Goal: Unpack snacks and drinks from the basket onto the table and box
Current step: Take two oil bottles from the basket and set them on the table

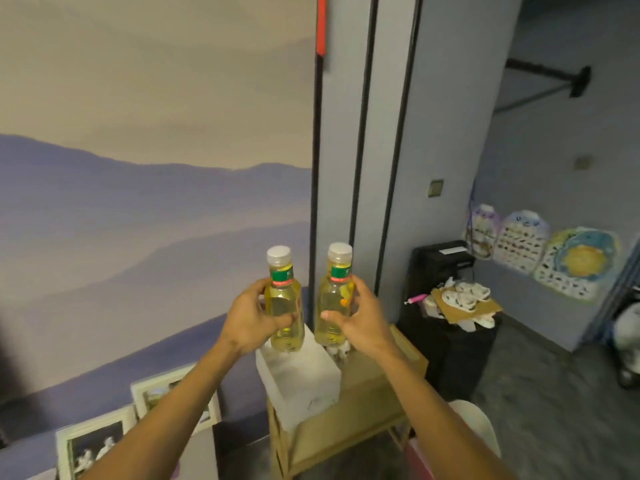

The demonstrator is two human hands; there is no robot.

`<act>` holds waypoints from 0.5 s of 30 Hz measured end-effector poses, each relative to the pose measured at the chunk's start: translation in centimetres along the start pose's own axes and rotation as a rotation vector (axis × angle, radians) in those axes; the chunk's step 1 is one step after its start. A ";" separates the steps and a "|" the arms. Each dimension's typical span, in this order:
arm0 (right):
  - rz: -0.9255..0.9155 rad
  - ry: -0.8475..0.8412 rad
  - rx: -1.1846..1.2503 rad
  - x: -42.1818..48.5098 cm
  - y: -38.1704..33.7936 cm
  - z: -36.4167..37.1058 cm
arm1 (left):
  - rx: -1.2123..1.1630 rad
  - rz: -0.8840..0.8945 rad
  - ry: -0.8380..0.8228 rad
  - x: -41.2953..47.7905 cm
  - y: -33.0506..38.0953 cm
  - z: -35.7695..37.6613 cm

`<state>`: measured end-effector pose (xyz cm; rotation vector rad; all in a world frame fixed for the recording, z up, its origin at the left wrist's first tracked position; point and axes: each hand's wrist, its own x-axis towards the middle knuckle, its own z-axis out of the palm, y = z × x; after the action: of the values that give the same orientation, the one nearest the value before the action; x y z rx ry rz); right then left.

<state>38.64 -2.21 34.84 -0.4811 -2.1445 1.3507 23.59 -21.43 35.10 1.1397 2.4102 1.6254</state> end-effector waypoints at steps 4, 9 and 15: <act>0.036 0.069 -0.049 1.0 4.0 -6.0 | -0.014 0.001 -0.049 2.9 1.6 7.2; 0.101 0.063 -0.078 4.2 10.2 -11.4 | -0.021 -0.016 -0.073 7.2 0.5 15.4; 0.132 -0.017 -0.140 12.0 19.7 -15.4 | -0.040 -0.114 -0.056 13.8 -4.2 25.9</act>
<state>39.01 23.84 25.41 -0.6793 -2.2656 1.2830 21.33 6.25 24.86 1.0073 2.3503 1.5786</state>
